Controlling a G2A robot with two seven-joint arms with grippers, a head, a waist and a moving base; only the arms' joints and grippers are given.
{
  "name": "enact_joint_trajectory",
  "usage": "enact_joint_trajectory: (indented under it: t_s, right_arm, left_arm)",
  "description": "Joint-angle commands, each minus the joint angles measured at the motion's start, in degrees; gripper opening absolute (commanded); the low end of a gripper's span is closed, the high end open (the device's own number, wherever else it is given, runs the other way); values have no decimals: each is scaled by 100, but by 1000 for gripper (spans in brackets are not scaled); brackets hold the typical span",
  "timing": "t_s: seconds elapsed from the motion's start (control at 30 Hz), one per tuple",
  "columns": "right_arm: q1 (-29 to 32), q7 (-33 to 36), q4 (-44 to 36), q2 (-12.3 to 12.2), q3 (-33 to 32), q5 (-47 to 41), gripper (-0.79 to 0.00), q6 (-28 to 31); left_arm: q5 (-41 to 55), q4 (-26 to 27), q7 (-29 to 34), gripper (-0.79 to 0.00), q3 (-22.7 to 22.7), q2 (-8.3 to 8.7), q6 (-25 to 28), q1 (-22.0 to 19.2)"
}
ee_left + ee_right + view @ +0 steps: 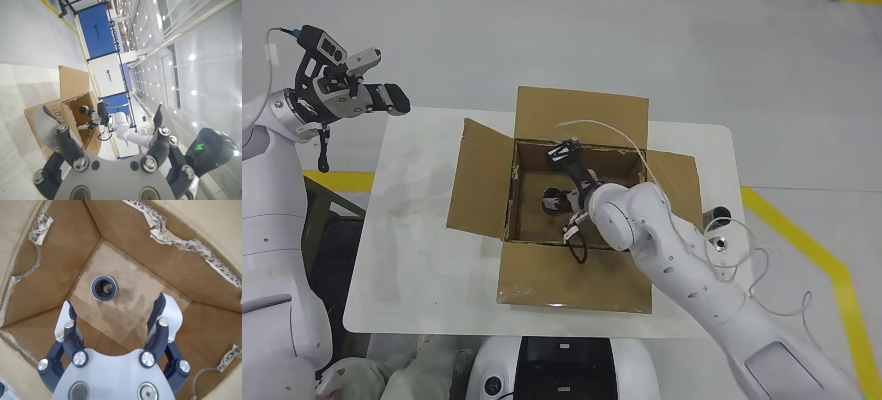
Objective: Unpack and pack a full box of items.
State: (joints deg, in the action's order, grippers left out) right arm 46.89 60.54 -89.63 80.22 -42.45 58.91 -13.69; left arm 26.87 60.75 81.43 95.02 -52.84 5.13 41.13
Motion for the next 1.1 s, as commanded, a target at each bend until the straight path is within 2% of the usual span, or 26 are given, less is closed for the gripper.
enact_joint_trajectory:
  t_s: [0.0,0.67,1.07]
  right_arm:
    - [-79,-45,165,50,73,-3,-28,-39]
    - [-470,-276,1272,503,600,-190,-43,-13]
    - [-669,-533,1849,777,816,-223,-92,99]
  left_arm:
    - [0,0,0,0,0,0,0,0]
    - [0,0,0,0,0,0,0,0]
    - [0,0,0,0,0,0,0,0]
